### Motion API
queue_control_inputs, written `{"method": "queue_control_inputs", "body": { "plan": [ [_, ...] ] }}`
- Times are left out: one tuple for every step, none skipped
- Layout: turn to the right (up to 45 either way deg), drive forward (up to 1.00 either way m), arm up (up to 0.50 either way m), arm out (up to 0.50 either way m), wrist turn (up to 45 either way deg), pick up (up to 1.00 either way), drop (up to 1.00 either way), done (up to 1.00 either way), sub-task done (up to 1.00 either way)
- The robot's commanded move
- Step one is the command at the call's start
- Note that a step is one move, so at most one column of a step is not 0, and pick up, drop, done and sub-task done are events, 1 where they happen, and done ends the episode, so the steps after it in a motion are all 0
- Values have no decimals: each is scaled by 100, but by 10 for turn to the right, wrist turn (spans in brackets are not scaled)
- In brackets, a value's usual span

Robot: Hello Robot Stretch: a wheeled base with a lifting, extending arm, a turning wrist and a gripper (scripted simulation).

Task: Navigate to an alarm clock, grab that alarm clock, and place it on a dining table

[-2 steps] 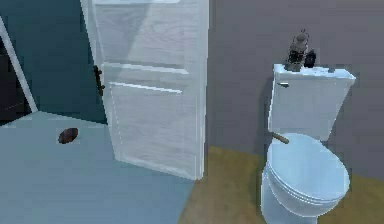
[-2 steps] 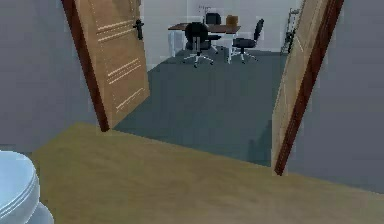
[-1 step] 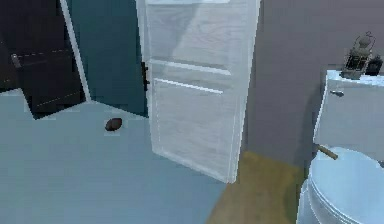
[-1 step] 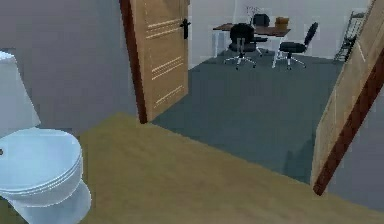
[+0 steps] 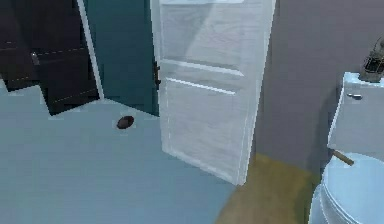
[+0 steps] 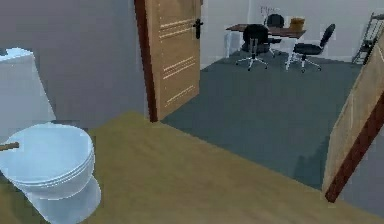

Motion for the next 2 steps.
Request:
{"method": "queue_control_inputs", "body": {
  "plan": [
    [0, 10, 0, 0, 0, 0, 0, 0, 0],
    [-420, 0, 0, 0, 0, 0, 0, 0, 0]
  ]
}}
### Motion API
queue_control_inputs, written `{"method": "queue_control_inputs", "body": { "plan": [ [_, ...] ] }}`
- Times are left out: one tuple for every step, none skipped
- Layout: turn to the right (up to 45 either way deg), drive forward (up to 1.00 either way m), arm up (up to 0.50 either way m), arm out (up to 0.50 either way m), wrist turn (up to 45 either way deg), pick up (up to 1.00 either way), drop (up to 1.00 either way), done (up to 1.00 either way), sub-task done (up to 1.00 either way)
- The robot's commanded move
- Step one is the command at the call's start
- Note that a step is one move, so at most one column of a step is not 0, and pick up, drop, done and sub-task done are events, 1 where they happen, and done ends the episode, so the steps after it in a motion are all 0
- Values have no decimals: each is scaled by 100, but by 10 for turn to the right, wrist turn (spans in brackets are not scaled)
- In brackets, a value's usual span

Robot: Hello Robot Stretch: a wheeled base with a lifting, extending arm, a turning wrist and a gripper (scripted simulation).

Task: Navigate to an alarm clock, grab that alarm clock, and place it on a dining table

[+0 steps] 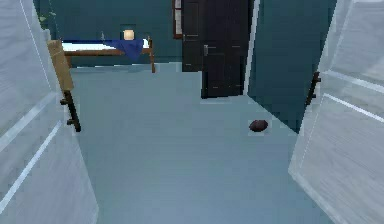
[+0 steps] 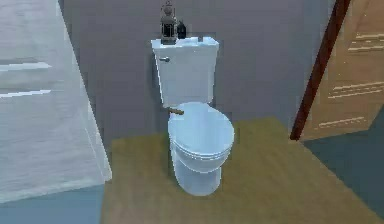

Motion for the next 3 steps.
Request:
{"method": "queue_control_inputs", "body": {
  "plan": [
    [0, 100, 0, 0, 0, 0, 0, 0, 0],
    [0, 100, 0, 0, 0, 0, 0, 0, 0],
    [-30, 0, 0, 0, 0, 0, 0, 0, 0]
  ]
}}
